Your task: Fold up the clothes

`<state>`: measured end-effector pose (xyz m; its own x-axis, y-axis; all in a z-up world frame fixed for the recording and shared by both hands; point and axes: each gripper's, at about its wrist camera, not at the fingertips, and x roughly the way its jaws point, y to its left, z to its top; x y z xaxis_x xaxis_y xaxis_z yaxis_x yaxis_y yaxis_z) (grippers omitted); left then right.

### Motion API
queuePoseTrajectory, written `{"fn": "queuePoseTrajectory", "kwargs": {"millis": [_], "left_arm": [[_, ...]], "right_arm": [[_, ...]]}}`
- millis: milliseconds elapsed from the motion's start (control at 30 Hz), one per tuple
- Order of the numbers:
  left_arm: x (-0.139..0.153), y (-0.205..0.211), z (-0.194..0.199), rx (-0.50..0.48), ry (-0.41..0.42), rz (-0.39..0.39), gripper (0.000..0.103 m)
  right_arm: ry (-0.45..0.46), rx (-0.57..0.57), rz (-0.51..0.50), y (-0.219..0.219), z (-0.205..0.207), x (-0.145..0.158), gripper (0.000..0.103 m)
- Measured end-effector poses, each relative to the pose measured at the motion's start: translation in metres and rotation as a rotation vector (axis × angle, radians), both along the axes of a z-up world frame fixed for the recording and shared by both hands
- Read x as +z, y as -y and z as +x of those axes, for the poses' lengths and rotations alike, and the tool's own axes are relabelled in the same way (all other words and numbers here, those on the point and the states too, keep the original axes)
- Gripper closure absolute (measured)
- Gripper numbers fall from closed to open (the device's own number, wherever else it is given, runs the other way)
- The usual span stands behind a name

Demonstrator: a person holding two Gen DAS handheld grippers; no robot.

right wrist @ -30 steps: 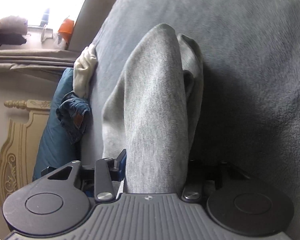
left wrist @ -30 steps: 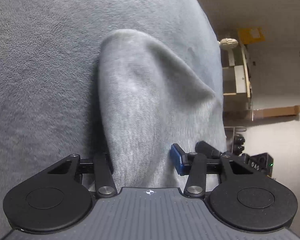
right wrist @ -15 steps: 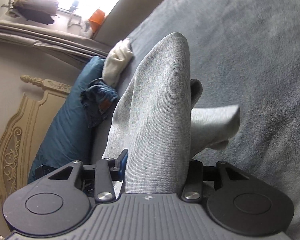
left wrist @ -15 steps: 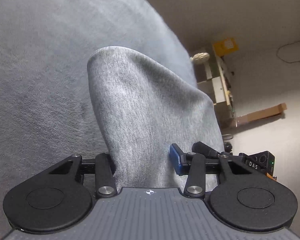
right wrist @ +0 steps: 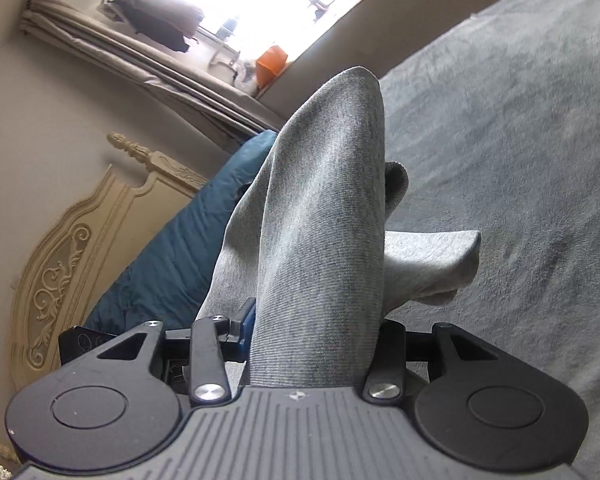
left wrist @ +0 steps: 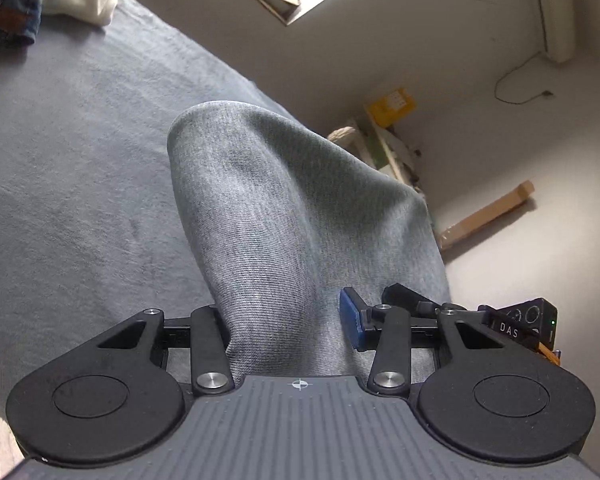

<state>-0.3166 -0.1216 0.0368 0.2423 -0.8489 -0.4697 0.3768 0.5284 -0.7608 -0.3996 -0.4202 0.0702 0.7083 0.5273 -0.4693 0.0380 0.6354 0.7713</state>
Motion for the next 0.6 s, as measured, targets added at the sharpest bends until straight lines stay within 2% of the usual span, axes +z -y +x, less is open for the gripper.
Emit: {"fn": "queuePoseTrajectory", "kwargs": {"millis": [367, 600], "left_arm": [[0.029, 0.044, -0.074, -0.143, 0.081, -0.033, 0.06], [0.032, 0.066, -0.094, -0.238, 0.095, -0.042, 0.06]], "right_arm": [[0.077, -0.112, -0.053, 0.022, -0.115, 0.039, 0.057], [0.115, -0.224, -0.044, 0.031, -0.171, 0.039, 0.057]]}}
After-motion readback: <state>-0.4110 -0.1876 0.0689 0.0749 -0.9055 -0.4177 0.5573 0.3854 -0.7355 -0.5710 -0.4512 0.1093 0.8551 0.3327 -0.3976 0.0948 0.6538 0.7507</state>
